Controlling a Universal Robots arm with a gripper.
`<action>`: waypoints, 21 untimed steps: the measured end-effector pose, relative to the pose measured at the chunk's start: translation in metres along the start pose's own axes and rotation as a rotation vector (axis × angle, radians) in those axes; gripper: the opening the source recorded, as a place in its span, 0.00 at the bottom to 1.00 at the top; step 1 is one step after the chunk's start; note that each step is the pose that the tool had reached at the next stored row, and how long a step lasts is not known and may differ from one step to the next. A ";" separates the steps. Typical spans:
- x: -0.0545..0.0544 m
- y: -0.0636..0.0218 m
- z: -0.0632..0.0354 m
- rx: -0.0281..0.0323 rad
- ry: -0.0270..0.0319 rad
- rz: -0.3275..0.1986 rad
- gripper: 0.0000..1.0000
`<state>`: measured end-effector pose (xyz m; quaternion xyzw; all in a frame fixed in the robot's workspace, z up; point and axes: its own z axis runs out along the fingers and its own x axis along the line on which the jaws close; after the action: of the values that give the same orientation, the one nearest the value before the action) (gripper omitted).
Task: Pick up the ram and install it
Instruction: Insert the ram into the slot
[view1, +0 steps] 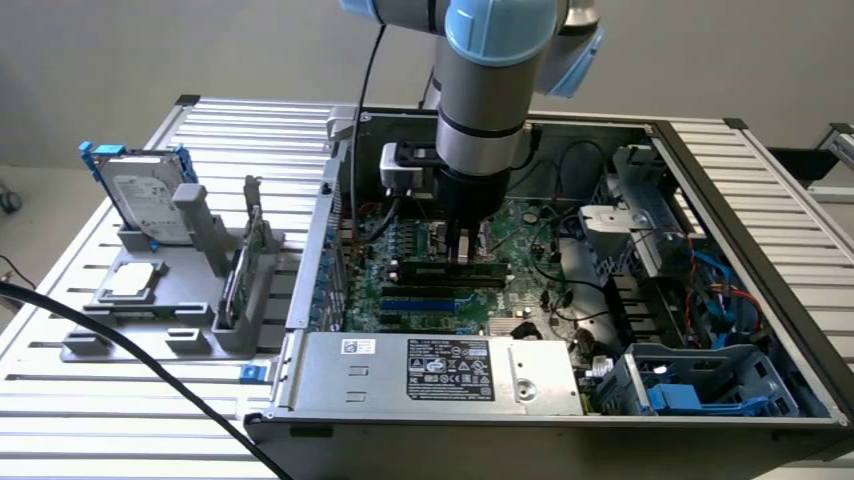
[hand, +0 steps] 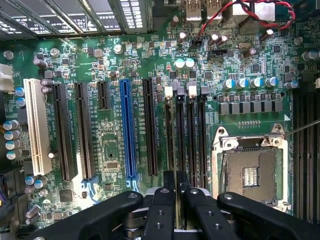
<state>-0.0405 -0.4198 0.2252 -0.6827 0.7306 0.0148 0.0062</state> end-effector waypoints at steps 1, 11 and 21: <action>0.000 0.0000 0.0000 0.0000 -0.0002 0.000 0.14; 0.001 0.0000 0.0030 -0.0005 -0.0047 -0.004 0.14; 0.002 0.0000 0.0065 -0.0011 -0.0133 -0.005 0.14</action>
<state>-0.0406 -0.4212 0.2186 -0.6844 0.7288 0.0198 0.0107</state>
